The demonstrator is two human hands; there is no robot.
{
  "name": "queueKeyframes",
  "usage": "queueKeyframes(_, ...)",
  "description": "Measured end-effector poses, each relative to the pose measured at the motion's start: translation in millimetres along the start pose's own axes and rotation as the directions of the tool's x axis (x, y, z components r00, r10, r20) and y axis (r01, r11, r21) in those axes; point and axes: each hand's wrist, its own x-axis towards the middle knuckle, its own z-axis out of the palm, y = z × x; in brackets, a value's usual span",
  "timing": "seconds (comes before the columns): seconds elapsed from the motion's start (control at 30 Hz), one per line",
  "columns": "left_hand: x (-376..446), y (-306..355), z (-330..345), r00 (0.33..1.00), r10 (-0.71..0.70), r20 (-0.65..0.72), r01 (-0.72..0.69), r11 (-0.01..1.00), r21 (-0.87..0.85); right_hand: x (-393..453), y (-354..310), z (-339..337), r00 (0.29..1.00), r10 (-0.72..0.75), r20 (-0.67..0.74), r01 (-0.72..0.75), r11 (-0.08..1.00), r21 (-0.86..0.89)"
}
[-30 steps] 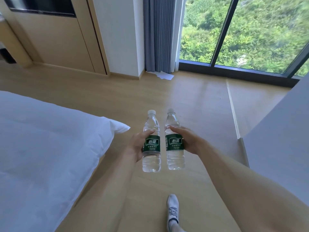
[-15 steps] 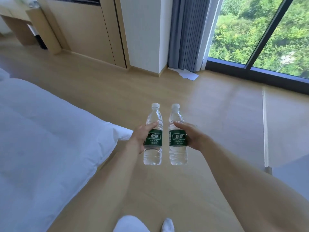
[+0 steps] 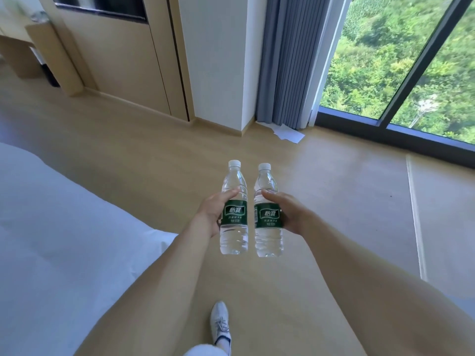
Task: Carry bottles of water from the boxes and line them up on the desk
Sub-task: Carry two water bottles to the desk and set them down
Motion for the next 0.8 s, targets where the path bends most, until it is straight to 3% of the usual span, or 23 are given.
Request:
queueKeyframes(0.43,151.2,157.5,-88.1,0.992,0.017,-0.128,-0.016,1.0,0.006,204.5,-129.2,69.7,1.0,-0.007,-0.019,0.005,0.996,-0.09)
queueKeyframes(0.8,250.3,256.4,-162.8,0.956,0.07,-0.285,-0.088,0.995,-0.05,384.6,-205.9,131.8,0.986,0.06,0.153,-0.039,0.99,-0.135)
